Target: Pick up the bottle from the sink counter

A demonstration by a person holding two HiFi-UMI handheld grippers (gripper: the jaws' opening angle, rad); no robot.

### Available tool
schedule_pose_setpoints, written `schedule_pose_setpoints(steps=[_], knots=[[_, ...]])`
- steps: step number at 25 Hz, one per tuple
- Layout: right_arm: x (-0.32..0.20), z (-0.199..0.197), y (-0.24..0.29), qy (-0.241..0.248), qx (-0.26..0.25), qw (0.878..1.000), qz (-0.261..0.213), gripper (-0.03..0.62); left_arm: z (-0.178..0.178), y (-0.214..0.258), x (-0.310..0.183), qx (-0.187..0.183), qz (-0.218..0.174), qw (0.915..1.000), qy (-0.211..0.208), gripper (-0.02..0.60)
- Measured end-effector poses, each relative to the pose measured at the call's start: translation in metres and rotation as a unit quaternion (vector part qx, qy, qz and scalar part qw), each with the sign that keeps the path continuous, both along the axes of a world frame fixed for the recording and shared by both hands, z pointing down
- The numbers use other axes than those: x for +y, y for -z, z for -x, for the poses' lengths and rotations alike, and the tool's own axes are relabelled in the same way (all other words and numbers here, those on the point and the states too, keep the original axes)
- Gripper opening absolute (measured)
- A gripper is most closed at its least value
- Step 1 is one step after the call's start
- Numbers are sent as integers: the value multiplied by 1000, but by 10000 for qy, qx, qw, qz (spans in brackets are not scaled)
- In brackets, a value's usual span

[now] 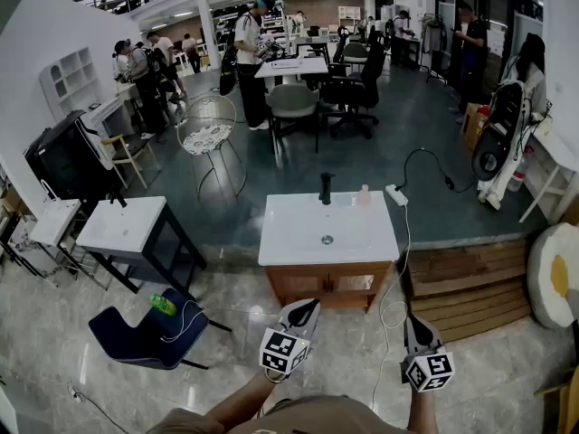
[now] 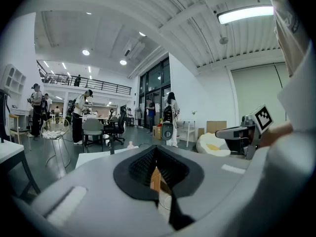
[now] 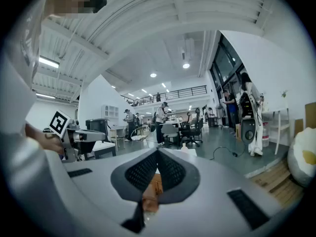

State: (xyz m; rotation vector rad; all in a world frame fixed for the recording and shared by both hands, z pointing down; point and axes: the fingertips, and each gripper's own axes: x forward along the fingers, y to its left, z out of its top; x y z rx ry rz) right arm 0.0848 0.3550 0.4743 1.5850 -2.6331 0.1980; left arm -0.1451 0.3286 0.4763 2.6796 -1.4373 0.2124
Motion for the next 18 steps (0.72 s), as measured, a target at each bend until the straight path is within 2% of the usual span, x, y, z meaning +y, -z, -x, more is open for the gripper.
schedule_pose_setpoints(steps=[10, 15, 18], knots=[[-29, -7, -8, 158, -111, 9998, -56, 11, 6, 9, -18, -52, -50, 9995, 323, 9], [-30, -10, -18, 359, -188, 9992, -74, 11, -8, -11, -11, 38, 101, 9992, 374, 9], [-37, -24, -26, 391, -193, 9990, -24, 11, -20, -11, -13, -36, -53, 9992, 398, 9]])
